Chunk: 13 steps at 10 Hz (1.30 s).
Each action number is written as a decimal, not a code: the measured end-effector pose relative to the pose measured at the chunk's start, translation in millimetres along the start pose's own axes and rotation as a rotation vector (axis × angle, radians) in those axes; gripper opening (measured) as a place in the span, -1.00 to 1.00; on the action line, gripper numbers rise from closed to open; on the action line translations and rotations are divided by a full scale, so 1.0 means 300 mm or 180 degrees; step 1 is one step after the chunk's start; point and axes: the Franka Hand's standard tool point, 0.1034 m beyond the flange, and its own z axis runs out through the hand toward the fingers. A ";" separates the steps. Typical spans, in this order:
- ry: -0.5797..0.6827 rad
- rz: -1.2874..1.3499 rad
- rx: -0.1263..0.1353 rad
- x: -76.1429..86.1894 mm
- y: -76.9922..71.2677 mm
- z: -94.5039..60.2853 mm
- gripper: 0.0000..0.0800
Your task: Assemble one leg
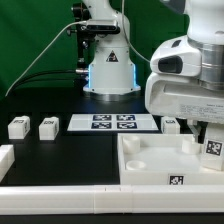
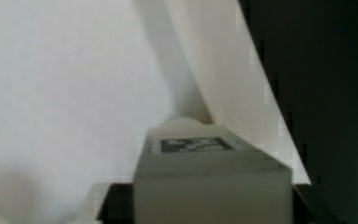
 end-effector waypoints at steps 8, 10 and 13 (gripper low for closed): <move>0.0007 0.1989 0.0010 -0.012 -0.029 -0.004 -0.26; 0.0008 0.1804 0.0007 -0.014 -0.030 -0.003 0.32; 0.0001 0.0540 -0.0006 -0.014 -0.024 0.008 0.61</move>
Offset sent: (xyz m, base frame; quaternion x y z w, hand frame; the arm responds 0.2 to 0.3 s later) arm 0.0031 0.0049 0.0071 -0.0244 0.0050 0.3256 0.9452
